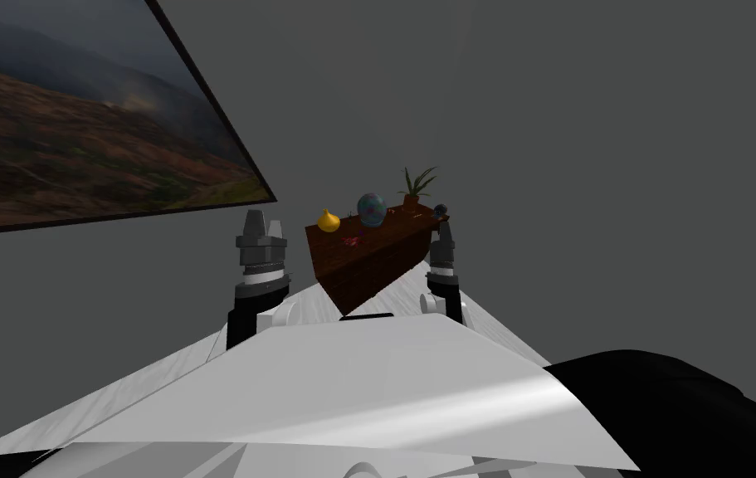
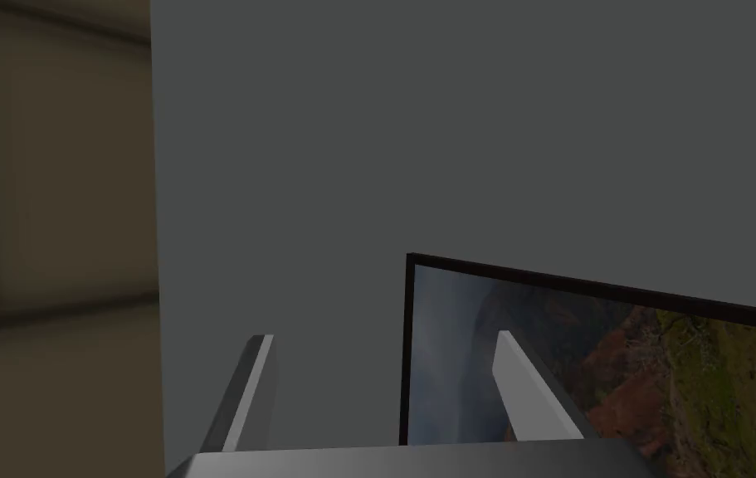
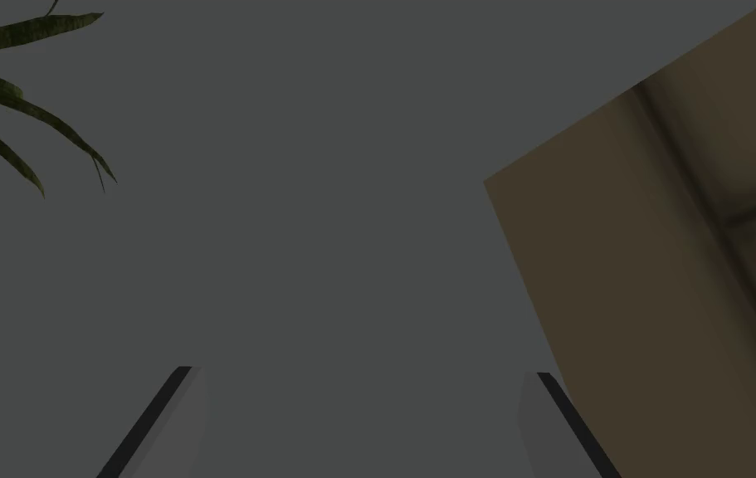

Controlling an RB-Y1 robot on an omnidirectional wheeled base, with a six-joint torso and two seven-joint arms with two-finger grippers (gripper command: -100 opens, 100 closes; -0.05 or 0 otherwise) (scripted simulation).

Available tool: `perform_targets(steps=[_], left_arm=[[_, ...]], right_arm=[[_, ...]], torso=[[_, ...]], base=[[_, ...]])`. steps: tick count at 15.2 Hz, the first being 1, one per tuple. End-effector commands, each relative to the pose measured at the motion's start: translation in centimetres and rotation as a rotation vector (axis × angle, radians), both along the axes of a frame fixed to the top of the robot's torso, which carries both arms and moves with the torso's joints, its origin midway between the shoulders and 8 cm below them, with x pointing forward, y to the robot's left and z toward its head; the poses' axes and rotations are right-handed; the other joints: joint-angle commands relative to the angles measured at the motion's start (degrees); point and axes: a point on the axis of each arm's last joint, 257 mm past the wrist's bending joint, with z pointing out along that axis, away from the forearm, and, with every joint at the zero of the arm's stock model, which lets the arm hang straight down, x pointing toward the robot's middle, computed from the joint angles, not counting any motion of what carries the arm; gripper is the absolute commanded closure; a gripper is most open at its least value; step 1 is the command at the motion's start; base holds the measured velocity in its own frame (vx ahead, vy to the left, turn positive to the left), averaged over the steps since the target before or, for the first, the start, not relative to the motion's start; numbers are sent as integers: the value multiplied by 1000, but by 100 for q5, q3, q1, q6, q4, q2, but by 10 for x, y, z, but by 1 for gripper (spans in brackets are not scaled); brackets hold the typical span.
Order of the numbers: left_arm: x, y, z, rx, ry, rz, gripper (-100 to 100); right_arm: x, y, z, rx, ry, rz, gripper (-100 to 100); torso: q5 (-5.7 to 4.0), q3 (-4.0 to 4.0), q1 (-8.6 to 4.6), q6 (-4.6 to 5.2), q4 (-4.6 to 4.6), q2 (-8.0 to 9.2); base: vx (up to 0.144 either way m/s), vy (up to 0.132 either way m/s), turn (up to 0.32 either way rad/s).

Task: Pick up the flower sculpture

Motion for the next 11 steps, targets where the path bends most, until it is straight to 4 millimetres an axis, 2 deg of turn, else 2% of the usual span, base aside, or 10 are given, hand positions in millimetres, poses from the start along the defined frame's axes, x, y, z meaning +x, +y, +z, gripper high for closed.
perform_targets(steps=[1, 8, 11], left_arm=[[4, -3, -3, 26, 20, -19, -100], [28, -6, -23, 68, 118, -68, -100], [43, -3, -37, 71, 184, -87, -100]], right_arm=[[0, 0, 0, 0, 0, 0, 0], [0, 0, 0, 0, 0, 0, 0], [0, 0, 0, 0, 0, 0, 0]], torso=[[0, 0, 0, 0, 0, 0], [0, -3, -3, 1, -1, -5], [-1, -3, -4, 1, -1, -5]], base=[[2, -3, -12], [7, -10, -28], [7, -16, -35]])
